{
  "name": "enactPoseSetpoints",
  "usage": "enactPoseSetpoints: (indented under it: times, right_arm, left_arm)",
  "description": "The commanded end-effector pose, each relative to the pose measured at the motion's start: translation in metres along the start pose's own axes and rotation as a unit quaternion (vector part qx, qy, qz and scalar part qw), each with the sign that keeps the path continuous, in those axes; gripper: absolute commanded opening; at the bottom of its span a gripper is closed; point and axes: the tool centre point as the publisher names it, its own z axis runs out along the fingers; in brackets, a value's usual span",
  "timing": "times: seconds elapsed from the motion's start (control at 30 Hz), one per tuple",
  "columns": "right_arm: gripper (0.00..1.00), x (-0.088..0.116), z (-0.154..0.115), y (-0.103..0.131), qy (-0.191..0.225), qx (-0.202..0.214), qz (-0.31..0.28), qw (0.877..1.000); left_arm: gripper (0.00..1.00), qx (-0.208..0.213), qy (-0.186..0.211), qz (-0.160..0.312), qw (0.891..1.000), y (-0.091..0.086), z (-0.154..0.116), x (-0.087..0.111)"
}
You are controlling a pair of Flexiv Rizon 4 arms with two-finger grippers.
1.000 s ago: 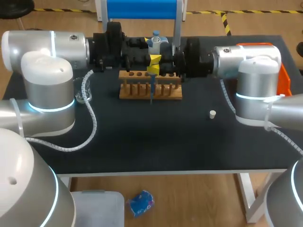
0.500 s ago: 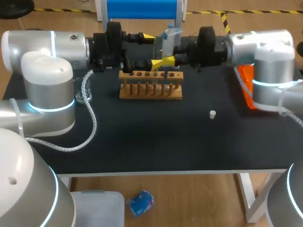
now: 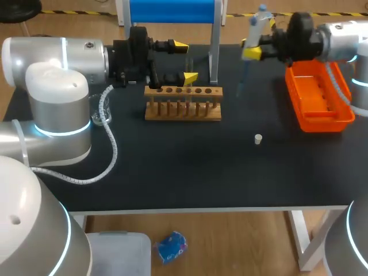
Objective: Invert the test tube, pick up the pipette, mount the tip to pipette, aspirate from beaker and dispense into the tube, eject the tip, return the pipette, and cap with the stopper.
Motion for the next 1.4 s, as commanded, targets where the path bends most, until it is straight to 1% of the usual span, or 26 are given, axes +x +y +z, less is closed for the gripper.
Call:
enactPoseSetpoints:
  times: [0.03,0.2,0.27,0.33,0.4,0.43,0.57,0.87,1.0,1.17,1.33,1.4]
  right_arm:
    - [0.00,-0.002,-0.053,0.005,0.003,0.002,-0.002,1.000]
    - [0.00,-0.003,-0.095,0.009,-0.009,-0.004,-0.004,1.000]
    - [0.00,-0.002,-0.110,0.011,-0.018,-0.009,-0.004,1.000]
    - [0.00,0.001,-0.123,0.012,-0.028,0.000,-0.012,1.000]
    - [0.00,0.004,-0.136,0.014,-0.033,-0.004,-0.010,0.999]
    - [0.00,0.007,-0.141,0.013,-0.038,0.003,-0.014,0.999]
    - [0.00,0.012,-0.161,0.012,-0.047,0.007,-0.012,0.999]
    - [0.00,0.023,-0.202,0.008,-0.069,0.006,-0.016,0.997]
    - [0.00,0.024,-0.223,0.002,-0.077,0.009,-0.016,0.997]
    - [0.00,0.020,-0.238,-0.008,-0.084,0.009,-0.017,0.996]
    - [0.00,0.012,-0.242,-0.016,-0.076,0.006,-0.023,0.997]
    - [0.00,0.009,-0.242,-0.019,-0.072,0.011,-0.031,0.997]
  left_arm:
    - [1.00,0.001,-0.001,0.000,1.000,0.000,0.001,0.000]
    - [1.00,0.001,-0.001,0.000,1.000,0.000,0.001,0.000]
    - [1.00,0.001,-0.001,0.000,1.000,0.000,0.001,0.000]
    - [1.00,0.001,-0.001,0.000,1.000,0.000,0.001,0.000]
    - [1.00,0.001,-0.001,0.000,1.000,0.000,0.001,0.000]
    - [1.00,0.001,-0.001,0.000,1.000,0.000,0.001,0.000]
    - [1.00,0.001,-0.001,0.000,1.000,0.000,0.001,0.000]
    - [1.00,0.001,-0.001,0.000,1.000,0.000,0.001,0.000]
    - [1.00,0.001,-0.001,0.000,1.000,0.000,0.001,0.000]
    - [1.00,0.001,-0.001,0.000,1.000,0.000,0.001,0.000]
    - [1.00,0.001,-0.001,0.000,1.000,0.000,0.001,0.000]
    - [1.00,0.001,-0.001,0.000,1.000,0.000,0.001,0.000]
